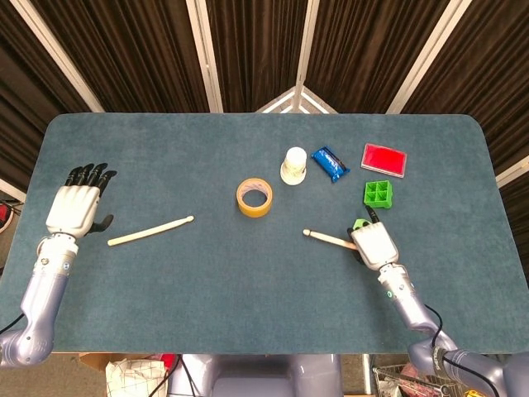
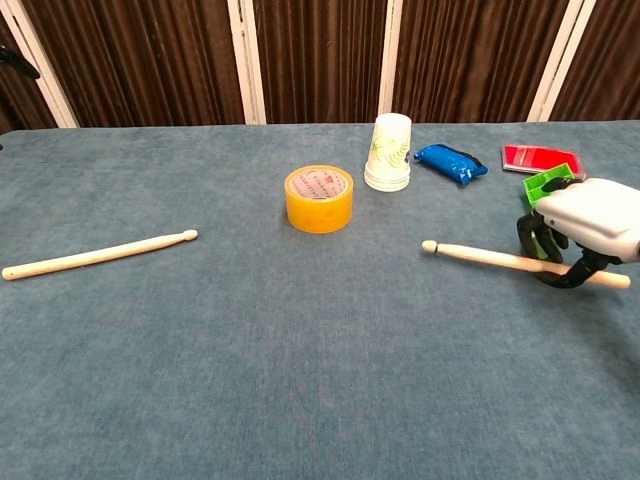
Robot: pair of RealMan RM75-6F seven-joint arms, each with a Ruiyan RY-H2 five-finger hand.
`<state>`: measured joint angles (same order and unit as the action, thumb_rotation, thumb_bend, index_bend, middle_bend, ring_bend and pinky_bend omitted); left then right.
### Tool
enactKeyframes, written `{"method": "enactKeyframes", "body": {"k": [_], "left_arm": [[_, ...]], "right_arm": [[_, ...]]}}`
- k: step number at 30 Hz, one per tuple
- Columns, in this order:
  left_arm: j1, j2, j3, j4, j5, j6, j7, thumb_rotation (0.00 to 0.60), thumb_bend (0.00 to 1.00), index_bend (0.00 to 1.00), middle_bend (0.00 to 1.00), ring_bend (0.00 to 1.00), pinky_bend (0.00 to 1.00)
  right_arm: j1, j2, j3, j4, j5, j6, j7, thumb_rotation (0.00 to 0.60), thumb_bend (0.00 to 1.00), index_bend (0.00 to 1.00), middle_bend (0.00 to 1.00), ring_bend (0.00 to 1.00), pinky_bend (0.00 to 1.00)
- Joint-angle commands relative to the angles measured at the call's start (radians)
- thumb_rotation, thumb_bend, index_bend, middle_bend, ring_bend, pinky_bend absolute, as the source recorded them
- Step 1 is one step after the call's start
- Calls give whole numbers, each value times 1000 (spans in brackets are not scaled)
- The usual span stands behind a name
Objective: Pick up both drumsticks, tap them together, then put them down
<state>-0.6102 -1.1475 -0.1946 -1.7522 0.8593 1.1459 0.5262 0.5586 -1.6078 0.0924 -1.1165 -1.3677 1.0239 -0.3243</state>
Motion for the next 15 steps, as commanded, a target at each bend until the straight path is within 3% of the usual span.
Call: {"method": "enactKeyframes", "body": {"k": [1, 6, 15], "left_arm": [[0, -1, 4, 2, -1, 0, 3, 600, 427, 142, 25, 0, 16], [-2, -6, 7, 8, -7, 1, 4, 600, 427, 140, 22, 0, 16], [4, 0, 15, 16, -6, 1, -9, 600, 427, 140, 18, 0, 16]], "right_arm": [[-4, 20, 7, -39, 20, -8, -21, 600, 477, 445, 583, 476, 87], [-7, 38, 23, -91, 57, -6, -72, 600, 477, 362, 552, 462, 87], [-10, 99, 42, -201, 126, -15, -140, 600, 471, 299, 505, 440, 83]]}}
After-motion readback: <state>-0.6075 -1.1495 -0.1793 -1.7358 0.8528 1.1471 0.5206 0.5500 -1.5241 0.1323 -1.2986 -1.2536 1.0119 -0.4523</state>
